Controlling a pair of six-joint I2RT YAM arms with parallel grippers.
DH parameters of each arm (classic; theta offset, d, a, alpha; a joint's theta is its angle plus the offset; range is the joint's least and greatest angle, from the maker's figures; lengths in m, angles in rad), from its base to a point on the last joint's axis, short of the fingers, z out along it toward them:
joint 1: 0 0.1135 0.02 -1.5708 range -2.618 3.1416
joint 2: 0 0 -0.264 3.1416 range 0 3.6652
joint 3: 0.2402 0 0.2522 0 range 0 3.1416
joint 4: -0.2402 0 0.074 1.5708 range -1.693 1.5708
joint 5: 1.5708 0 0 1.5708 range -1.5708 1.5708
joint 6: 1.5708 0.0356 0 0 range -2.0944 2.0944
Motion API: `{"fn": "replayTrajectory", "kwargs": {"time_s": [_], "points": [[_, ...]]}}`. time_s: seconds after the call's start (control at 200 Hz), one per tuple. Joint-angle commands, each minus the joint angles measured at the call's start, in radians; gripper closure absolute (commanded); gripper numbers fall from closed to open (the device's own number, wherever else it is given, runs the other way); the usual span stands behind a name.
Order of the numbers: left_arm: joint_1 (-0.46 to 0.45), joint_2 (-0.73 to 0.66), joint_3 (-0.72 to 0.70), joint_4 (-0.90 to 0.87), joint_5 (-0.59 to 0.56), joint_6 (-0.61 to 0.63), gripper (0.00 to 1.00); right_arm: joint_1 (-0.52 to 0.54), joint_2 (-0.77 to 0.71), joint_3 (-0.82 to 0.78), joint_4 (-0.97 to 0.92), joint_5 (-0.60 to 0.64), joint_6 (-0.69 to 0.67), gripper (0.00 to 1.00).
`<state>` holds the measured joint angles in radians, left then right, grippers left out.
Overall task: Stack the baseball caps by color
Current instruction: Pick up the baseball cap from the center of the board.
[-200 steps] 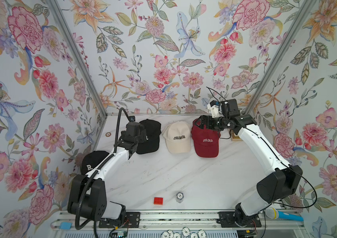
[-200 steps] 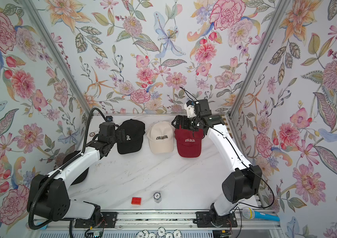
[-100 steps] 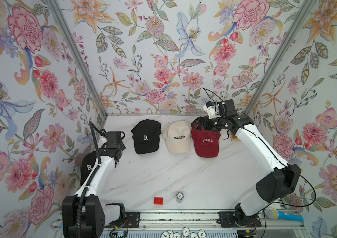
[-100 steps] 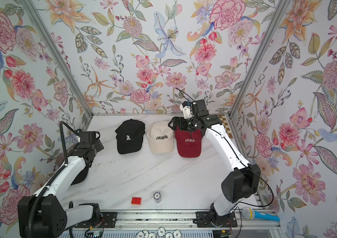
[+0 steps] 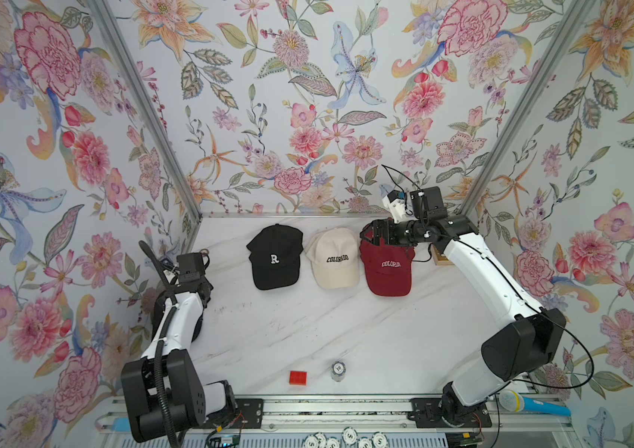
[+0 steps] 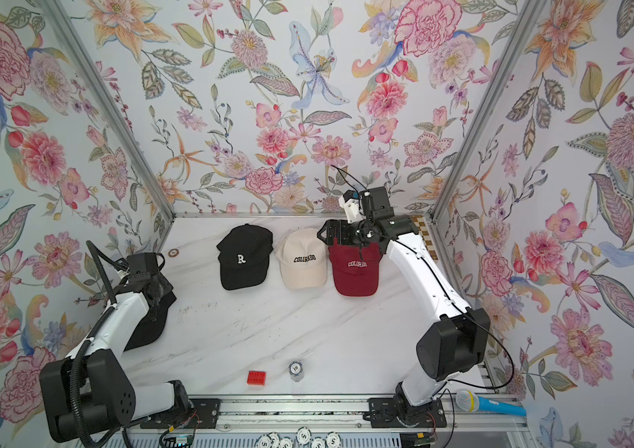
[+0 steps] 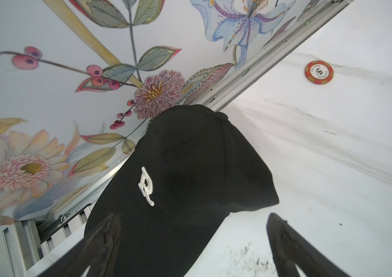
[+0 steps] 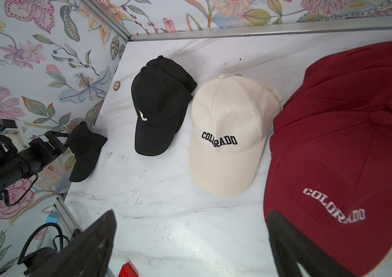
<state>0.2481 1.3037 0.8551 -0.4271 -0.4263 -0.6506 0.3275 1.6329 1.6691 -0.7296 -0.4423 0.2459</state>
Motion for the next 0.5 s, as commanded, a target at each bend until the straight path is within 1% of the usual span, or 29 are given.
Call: {"fn": "replayTrajectory", "kwargs": {"time_s": [0.0,0.285,0.495], "points": [[0.039,0.023,-0.01,0.02,0.002,0.023,0.03,-0.009,0.015,0.034,-0.011,-0.021,-0.016,0.01],[0.132,0.054,-0.019,0.071,0.057,0.049,0.03,-0.014,0.035,0.067,-0.011,-0.021,-0.007,0.01],[0.176,0.103,-0.015,0.105,0.075,0.08,0.03,-0.015,0.048,0.076,-0.011,-0.013,0.001,0.01]]}}
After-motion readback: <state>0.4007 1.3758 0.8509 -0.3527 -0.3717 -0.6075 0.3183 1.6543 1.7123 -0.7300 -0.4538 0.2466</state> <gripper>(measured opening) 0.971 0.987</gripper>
